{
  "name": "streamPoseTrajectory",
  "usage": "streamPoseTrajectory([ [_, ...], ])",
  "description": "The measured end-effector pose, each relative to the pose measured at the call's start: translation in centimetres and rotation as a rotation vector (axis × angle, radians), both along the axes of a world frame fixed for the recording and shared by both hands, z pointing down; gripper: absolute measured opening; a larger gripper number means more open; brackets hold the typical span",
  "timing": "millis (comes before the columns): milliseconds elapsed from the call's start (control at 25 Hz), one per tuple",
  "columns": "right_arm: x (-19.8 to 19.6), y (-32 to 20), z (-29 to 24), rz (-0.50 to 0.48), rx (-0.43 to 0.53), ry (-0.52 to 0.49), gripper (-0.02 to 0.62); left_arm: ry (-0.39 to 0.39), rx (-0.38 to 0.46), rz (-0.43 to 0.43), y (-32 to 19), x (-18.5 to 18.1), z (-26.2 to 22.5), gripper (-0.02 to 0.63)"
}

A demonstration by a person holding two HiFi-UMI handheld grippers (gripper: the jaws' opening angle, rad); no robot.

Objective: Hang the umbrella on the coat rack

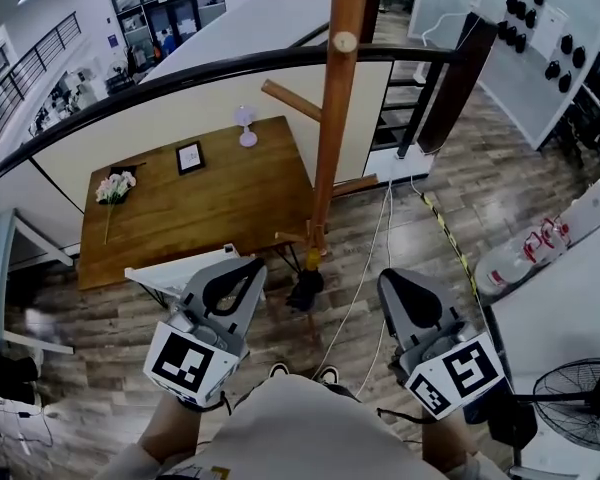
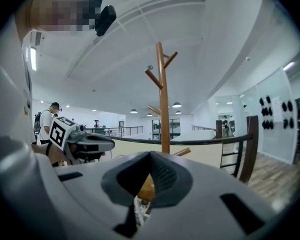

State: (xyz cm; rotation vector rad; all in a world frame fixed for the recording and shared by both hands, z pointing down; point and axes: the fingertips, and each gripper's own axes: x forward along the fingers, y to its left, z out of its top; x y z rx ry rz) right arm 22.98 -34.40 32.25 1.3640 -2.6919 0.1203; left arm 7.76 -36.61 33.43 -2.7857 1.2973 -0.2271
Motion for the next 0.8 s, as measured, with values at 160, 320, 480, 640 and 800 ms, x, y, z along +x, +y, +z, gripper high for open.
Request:
streamPoseTrajectory([
  [160,-0.6,0.9,1.7,-0.023,-0.049,0.001,0.003,-0.015,-0.051,0.008,0.9,0.5,1.5,0.005],
  [320,0.0,1.0,2.0,-0.01,-0.055,-0.02,0.003,-0.021,-0.032,0.005,1.0,0.7,1.3,0.005],
  [480,0.1,1.0,2.1,-0.007,-0.056,-0.025,0.003,-0.026,-0.033,0.003,1.0,0.9,1.5,0.003],
  [640,0.2,1.2,2.8,0.001,-0.067,-0.019,0.003,-0.018,-0.05,0.028,1.5,1.7,1.9,0.005],
  [800,0.5,1.1,3.3,0.012,-0.075,-0.021,0.003,-0.023,-0.053,0.041,1.6,2.3,2.1,0.005],
])
